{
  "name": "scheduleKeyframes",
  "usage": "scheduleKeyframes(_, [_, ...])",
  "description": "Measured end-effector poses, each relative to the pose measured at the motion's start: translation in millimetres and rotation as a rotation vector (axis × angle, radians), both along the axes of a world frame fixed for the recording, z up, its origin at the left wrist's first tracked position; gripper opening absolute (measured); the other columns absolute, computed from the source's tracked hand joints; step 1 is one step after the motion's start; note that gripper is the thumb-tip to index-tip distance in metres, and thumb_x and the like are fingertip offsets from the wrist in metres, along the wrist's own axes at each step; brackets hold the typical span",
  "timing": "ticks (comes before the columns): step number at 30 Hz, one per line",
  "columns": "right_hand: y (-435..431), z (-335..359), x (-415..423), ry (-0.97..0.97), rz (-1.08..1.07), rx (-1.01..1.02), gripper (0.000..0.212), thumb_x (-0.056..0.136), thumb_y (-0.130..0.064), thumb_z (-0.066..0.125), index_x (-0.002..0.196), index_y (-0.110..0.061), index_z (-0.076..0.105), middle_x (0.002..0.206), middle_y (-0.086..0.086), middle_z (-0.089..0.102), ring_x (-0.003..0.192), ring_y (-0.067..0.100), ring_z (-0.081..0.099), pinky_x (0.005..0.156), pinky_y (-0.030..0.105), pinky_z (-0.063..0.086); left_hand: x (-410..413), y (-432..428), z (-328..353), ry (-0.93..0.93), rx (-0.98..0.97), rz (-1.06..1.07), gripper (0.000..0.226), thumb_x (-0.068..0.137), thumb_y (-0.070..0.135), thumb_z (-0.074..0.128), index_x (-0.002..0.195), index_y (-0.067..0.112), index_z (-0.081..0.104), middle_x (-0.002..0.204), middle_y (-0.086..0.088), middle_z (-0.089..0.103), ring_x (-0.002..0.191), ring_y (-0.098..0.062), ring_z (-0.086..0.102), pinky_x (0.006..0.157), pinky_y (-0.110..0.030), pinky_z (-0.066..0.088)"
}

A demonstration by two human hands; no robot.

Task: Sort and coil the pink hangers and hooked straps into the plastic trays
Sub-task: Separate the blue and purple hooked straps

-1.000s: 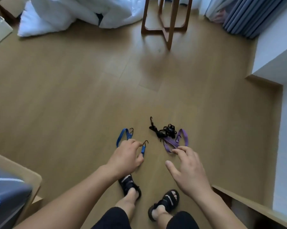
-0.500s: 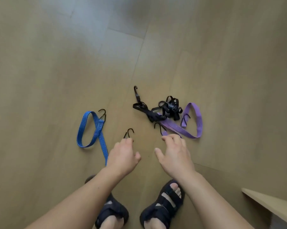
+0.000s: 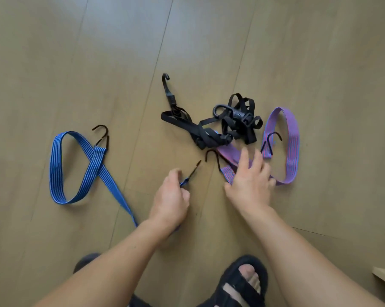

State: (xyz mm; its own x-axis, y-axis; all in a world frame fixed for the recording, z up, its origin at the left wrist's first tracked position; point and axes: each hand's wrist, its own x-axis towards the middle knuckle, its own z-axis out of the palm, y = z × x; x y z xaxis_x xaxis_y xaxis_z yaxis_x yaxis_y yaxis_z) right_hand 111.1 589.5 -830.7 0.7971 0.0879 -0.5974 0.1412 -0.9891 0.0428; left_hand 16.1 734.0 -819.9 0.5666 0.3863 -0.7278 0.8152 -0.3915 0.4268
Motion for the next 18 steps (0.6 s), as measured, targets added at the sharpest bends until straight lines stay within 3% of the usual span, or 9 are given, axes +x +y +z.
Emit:
scheduleKeyframes(1, [-0.6, -1.6, 0.8, -0.008, -0.014, -0.015, 0.093, 0.077, -0.037, 0.074, 0.147, -0.018, 0.018, 0.151, 0.014, 0.023, 0.127, 0.034, 0.037, 0.093, 0.046, 0.043, 4.1, -1.3, 1.5, -0.02, -0.026, 0.057, 0.046, 0.095, 0.011, 0.045, 0.14, 0.017, 0.04, 0.129, -0.001, 0.055, 0.114, -0.026, 0.055, 0.098, -0.035, 0.044])
scheduleKeyframes(3, [0.1, -3.7, 1.1, -0.04, -0.005, -0.021, 0.066, 0.08, -0.033, 0.071, 0.131, -0.013, 0.034, 0.13, 0.015, 0.047, 0.111, 0.034, 0.054, 0.085, 0.041, 0.046, 13.0, -1.8, 7.7, -0.03, -0.056, 0.149, 0.034, 0.098, 0.015, 0.048, 0.132, 0.013, 0.05, 0.119, -0.001, 0.064, 0.103, -0.021, 0.063, 0.09, -0.027, 0.047])
scheduleKeyframes(6, [5.8, 0.1, -4.9, 0.015, -0.029, 0.079, 0.021, 0.088, -0.022, 0.055, 0.102, -0.013, 0.044, 0.101, 0.016, 0.067, 0.098, 0.035, 0.062, 0.071, 0.039, 0.041, 23.0, 0.7, 26.4, -0.029, -0.212, 0.354, 0.013, 0.1, 0.019, 0.047, 0.099, 0.016, 0.06, 0.086, -0.007, 0.074, 0.059, -0.018, 0.068, 0.055, -0.021, 0.048])
scheduleKeyframes(8, [10.8, 16.0, -11.2, 0.106, -0.157, 0.225, 0.015, 0.088, -0.024, 0.054, 0.091, -0.016, 0.042, 0.095, 0.018, 0.067, 0.094, 0.037, 0.062, 0.067, 0.038, 0.035, 24.4, 3.5, 46.2, -0.029, -0.305, 0.472, 0.013, 0.1, 0.022, 0.046, 0.099, 0.019, 0.058, 0.07, -0.006, 0.072, 0.049, -0.022, 0.064, 0.042, -0.02, 0.043])
scheduleKeyframes(11, [17.2, 64.9, -17.9, 0.179, -0.322, 0.434, 0.015, 0.088, -0.027, 0.058, 0.087, -0.017, 0.047, 0.085, 0.01, 0.065, 0.085, 0.033, 0.058, 0.065, 0.036, 0.034, 27.1, 6.2, 92.1, -0.036, -0.37, 0.532, 0.017, 0.098, 0.014, 0.044, 0.111, 0.017, 0.054, 0.062, -0.004, 0.066, 0.049, -0.023, 0.061, 0.04, -0.021, 0.041])
scheduleKeyframes(16, [17.5, 182.9, -22.1, 0.327, -0.483, 0.764, 0.014, 0.084, -0.029, 0.062, 0.087, -0.02, 0.052, 0.074, 0.003, 0.064, 0.069, 0.032, 0.063, 0.067, 0.046, 0.054, 29.4, 6.0, 199.1, -0.124, -0.507, 0.543, 0.028, 0.091, -0.005, 0.042, 0.112, 0.013, 0.049, 0.074, -0.002, 0.072, 0.061, -0.017, 0.067, 0.054, -0.025, 0.05])
scheduleKeyframes(18, [14.2, 238.4, -19.0, 0.316, -0.51, 0.889, 0.011, 0.084, -0.026, 0.065, 0.086, -0.022, 0.055, 0.069, -0.008, 0.066, 0.061, 0.017, 0.064, 0.063, 0.044, 0.054, 31.0, 7.7, 252.6, -0.181, -0.558, 0.573, 0.023, 0.092, -0.007, 0.042, 0.108, 0.007, 0.052, 0.075, -0.001, 0.073, 0.061, -0.015, 0.067, 0.056, -0.025, 0.053])
